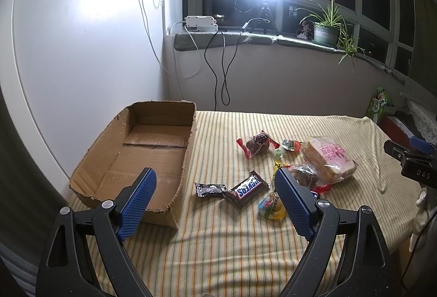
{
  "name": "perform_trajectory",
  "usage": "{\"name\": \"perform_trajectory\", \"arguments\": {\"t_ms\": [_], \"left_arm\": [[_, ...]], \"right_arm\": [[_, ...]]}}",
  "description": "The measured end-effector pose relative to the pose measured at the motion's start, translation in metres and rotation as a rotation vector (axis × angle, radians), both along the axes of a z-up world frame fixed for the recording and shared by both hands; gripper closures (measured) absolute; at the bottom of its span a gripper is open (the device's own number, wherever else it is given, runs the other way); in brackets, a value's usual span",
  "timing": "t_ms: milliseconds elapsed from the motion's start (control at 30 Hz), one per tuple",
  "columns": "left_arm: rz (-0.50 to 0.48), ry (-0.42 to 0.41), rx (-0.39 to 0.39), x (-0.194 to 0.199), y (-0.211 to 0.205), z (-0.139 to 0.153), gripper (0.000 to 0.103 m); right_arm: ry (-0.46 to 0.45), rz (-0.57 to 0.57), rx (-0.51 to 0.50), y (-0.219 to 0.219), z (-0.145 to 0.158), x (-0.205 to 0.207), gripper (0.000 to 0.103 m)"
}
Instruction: Organize snacks
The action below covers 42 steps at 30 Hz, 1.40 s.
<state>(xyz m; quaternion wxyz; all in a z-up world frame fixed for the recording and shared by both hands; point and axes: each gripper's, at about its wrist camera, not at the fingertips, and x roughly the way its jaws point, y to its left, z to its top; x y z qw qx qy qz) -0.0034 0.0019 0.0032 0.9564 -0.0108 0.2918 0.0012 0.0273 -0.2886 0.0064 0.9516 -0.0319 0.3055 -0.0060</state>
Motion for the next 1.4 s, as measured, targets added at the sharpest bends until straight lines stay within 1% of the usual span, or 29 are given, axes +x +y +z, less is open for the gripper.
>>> {"name": "perform_trajectory", "arguments": {"t_ms": [967, 1400], "left_arm": [[-0.008, 0.001, 0.004, -0.0017, -0.0035, -0.0005, 0.014], [-0.018, 0.008, 0.002, 0.0054, -0.0067, 0.0006, 0.014]], "right_arm": [[-0.001, -0.001, -0.001, 0.0003, -0.0013, -0.0010, 0.000], [0.014, 0.003, 0.002, -0.0023, -0.0059, 0.0060, 0.000]]}}
